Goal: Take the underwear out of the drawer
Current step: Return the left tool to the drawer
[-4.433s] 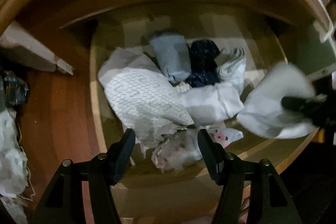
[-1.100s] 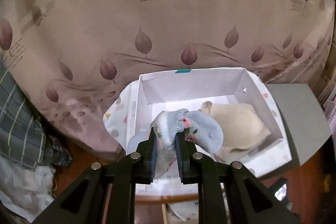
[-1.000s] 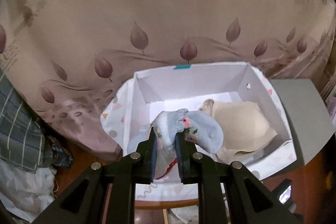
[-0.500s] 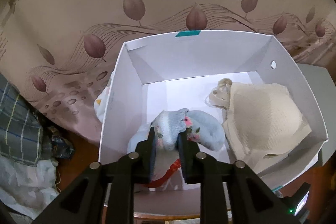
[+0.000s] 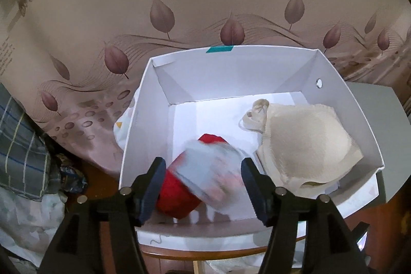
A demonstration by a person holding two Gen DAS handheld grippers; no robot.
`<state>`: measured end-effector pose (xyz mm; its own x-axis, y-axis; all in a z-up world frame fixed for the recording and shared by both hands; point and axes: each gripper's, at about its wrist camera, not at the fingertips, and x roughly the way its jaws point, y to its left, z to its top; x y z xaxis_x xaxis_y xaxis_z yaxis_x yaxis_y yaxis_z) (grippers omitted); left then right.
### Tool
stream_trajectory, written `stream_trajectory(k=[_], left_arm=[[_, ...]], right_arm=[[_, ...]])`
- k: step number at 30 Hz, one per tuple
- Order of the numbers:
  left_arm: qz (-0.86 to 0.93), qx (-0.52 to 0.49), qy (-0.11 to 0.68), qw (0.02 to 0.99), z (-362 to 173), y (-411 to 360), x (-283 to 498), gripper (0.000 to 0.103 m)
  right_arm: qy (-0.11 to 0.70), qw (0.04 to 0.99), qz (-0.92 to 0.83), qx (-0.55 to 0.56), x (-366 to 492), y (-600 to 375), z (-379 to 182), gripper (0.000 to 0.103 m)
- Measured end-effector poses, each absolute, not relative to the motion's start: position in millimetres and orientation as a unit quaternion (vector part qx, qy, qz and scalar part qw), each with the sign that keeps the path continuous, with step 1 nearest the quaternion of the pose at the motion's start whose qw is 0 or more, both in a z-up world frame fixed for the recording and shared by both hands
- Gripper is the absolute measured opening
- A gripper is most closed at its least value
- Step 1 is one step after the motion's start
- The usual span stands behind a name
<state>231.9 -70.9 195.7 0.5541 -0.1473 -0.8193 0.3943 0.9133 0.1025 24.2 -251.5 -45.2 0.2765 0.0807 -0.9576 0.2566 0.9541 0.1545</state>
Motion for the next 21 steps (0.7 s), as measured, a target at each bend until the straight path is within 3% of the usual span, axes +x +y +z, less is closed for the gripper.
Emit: stream_trajectory(k=[13, 21], left_arm=[[-0.147, 0.109, 0.418, 0.890, 226, -40, 199, 0.063], [-0.089, 0.103, 0.399, 0.907, 199, 13, 156, 0.063]], right_arm=[[0.599, 0.788, -0.053, 0.134, 25, -250, -45, 0.021], [0.591, 0.793, -0.053, 0.134, 24, -250, -41, 0.021]])
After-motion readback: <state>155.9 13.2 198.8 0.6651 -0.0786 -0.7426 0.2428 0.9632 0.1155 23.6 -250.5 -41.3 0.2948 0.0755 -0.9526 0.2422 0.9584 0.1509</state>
